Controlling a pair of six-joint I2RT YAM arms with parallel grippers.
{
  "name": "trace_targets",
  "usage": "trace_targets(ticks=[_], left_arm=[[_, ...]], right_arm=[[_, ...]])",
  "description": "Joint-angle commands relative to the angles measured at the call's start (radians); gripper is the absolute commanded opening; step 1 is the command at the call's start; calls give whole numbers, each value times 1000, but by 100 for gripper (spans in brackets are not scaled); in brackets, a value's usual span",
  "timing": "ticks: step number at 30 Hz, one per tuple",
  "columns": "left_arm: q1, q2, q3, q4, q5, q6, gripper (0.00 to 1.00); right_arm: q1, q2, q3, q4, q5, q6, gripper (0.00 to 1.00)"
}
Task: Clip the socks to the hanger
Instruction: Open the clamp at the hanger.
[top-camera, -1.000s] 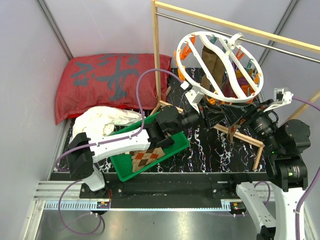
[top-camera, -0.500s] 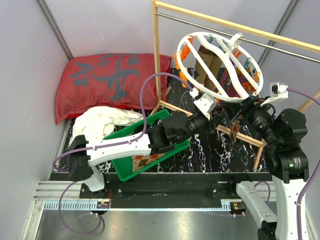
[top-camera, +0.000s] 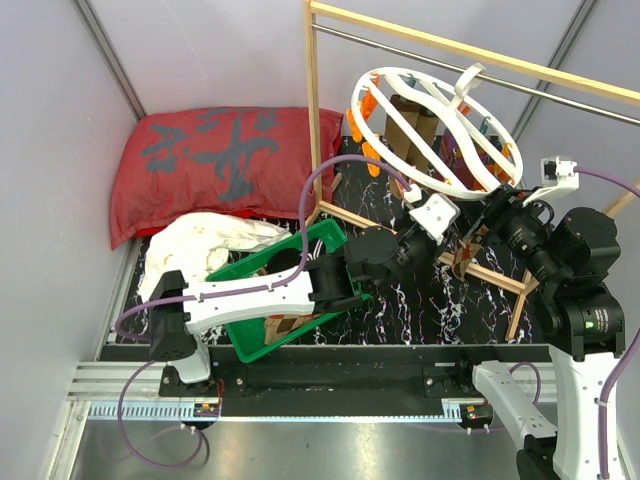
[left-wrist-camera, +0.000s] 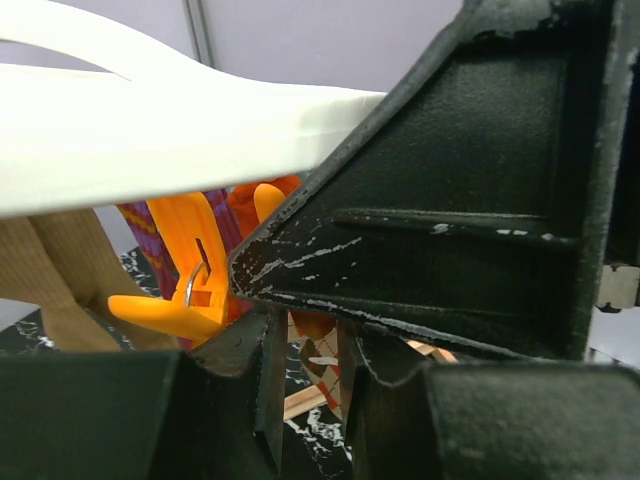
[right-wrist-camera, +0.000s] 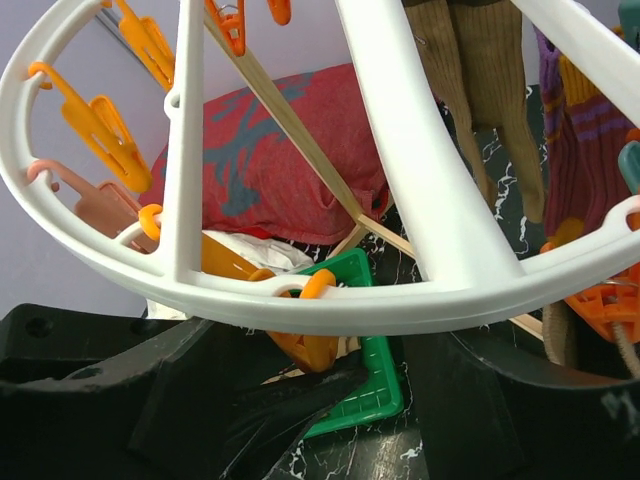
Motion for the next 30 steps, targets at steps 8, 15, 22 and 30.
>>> trace_targets(ticks=[8, 15, 22, 30], left_arm=[[-53, 53, 65, -67, -79, 111, 0], [-58, 64, 65, -87, -87, 104, 0], [-64, 67, 57, -95, -82, 88, 0], [-65, 69, 56, -101, -79, 79, 0]], right_arm=[[4, 27, 59, 48, 80, 10, 66], [4, 36, 73, 70, 102, 13, 63], [6, 36, 70, 117, 122, 27, 51], [6, 50, 86, 123, 135, 36, 49]])
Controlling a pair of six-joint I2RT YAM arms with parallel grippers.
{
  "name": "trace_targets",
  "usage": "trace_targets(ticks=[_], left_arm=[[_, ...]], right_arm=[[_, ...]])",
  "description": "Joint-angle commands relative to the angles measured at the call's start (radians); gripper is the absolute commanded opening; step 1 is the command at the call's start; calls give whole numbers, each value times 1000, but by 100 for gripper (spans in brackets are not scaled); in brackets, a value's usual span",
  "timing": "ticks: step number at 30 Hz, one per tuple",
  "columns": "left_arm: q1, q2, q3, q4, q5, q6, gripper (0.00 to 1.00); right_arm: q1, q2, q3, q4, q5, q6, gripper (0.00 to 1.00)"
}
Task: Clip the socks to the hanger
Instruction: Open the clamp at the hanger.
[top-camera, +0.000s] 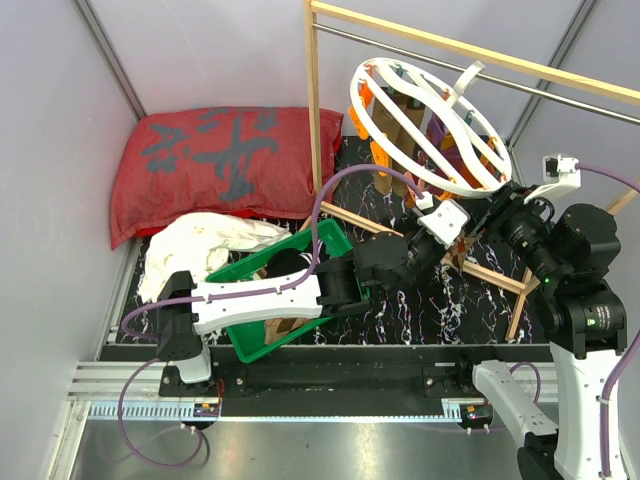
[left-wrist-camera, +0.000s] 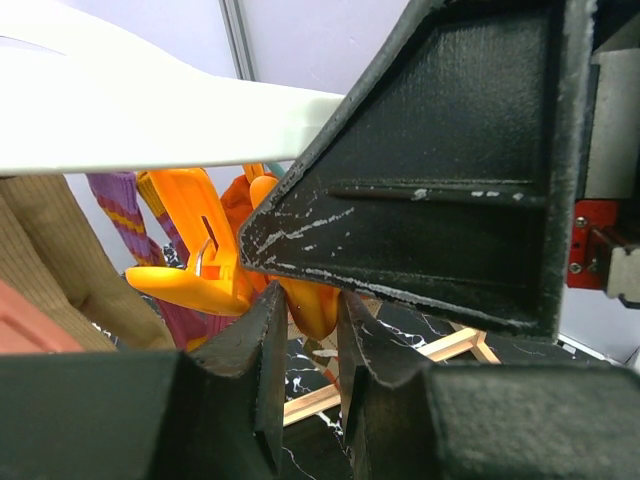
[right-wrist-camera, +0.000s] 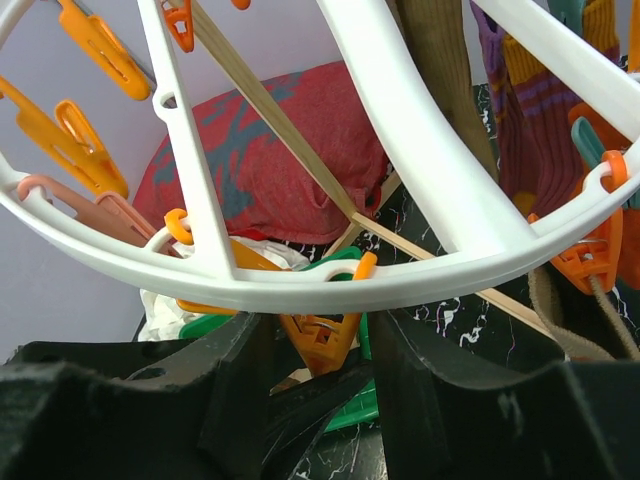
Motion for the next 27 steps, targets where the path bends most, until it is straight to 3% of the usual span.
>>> trace_targets(ticks=[1, 11, 16, 17, 20, 21, 27], left_arm=[[-35, 24, 11, -83, 24, -2, 0], [-36, 31, 18, -90, 27, -5, 0], [-36, 24, 8, -96, 26, -16, 0], [-36, 21, 7, -96, 23, -19, 1], [-35, -7, -16, -87, 15, -41, 10], [-35, -15, -25, -83, 15, -54, 19], [-33, -134, -125, -75, 20, -102, 45]], right_arm=[[0, 29, 52, 157, 100, 22, 50], [0, 41, 66, 162, 118, 37, 54], [0, 40, 61, 163, 124, 35, 39], [0, 38, 57, 163, 126, 37, 31], [0, 26, 21, 163, 118, 43, 20], [0, 18, 12, 163, 113, 45, 18], [0, -16, -66, 172, 107, 66, 7]])
